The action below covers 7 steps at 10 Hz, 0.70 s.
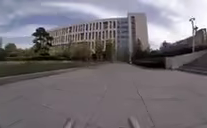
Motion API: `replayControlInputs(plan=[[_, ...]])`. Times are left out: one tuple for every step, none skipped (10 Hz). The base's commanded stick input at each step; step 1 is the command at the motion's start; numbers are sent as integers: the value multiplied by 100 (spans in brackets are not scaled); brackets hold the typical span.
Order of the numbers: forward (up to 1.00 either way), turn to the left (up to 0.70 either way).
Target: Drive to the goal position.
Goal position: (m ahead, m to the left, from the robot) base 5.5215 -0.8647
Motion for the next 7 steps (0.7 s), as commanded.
replayControlInputs(plan=[[100, -27], [100, -27], [100, -27], [100, -27], [100, -27], [100, -27], [100, -27]])
